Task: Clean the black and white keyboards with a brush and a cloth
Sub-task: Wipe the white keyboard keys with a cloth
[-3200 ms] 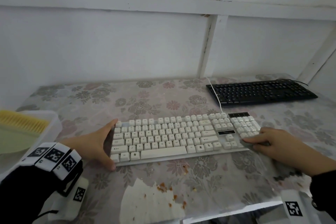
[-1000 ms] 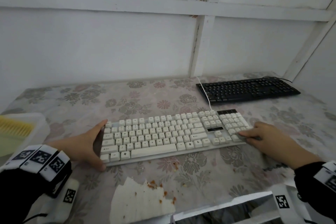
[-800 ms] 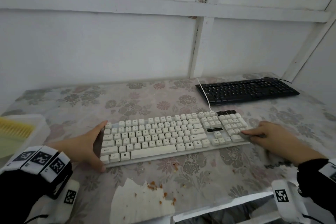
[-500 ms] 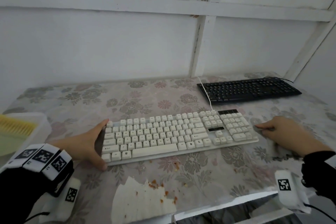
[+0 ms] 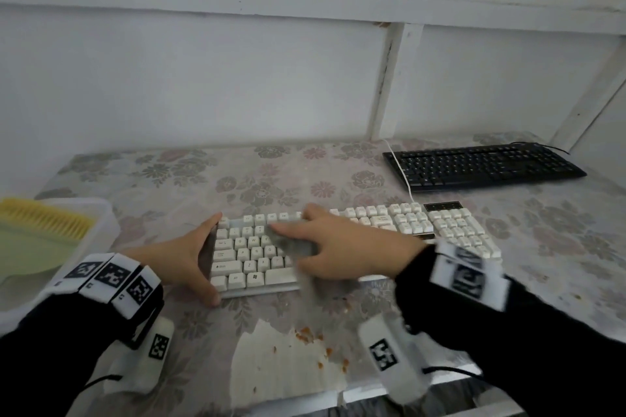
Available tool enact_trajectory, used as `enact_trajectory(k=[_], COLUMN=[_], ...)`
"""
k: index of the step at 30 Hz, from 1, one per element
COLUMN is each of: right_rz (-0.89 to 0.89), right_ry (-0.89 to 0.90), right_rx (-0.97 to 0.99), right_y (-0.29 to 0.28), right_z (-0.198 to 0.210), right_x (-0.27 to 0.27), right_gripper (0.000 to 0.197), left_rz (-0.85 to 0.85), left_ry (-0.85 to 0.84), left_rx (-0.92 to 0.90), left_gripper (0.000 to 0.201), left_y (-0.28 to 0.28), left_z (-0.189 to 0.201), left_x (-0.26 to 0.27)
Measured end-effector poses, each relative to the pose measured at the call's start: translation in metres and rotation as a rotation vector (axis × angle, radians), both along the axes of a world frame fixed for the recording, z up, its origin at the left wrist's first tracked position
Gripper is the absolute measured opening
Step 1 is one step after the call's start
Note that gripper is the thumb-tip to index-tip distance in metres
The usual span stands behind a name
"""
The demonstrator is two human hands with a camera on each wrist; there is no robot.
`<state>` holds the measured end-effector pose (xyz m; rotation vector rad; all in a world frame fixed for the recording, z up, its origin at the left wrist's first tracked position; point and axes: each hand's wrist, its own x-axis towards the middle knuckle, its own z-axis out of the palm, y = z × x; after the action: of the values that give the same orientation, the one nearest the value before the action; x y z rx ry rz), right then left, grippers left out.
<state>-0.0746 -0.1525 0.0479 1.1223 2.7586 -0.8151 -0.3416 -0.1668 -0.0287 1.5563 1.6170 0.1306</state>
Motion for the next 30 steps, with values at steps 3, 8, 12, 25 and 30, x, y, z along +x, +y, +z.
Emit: enact_trajectory(k=[3,8,12,25,30], right_rz=[0.146,0.171,0.124,0.012,-0.097], right_ry=[-0.099,-0.200,-0.194,-0.268,-0.309], right_rx=[0.028,0.086,0.182,0.188,0.215], right_y=[-0.006,-0.010,-0.017,-0.001,0.007], right_z=[-0.006,-0.025,-0.039,-0.042,-0.042], right_x=[-0.055,-0.097,-0.100,-0.019,0.028], right_gripper=[0.068,0.084,0.082,0.081,0.084], left_rz=[0.003,-0.002,0.001,-0.010,-0.017], left_ry=[-0.029,-0.018,0.029,0.010,0.039], left_rx=[0.015,0.063,0.037,0.008,0.014], left_gripper=[0.169,0.160,0.161,0.169,0.171], left_y=[0.000,0.000,0.000,0.000,0.001], left_z=[-0.002,-0.001,0.001,0.000,-0.001], left_x=[0.000,0.006,0.005,-0.001,-0.001])
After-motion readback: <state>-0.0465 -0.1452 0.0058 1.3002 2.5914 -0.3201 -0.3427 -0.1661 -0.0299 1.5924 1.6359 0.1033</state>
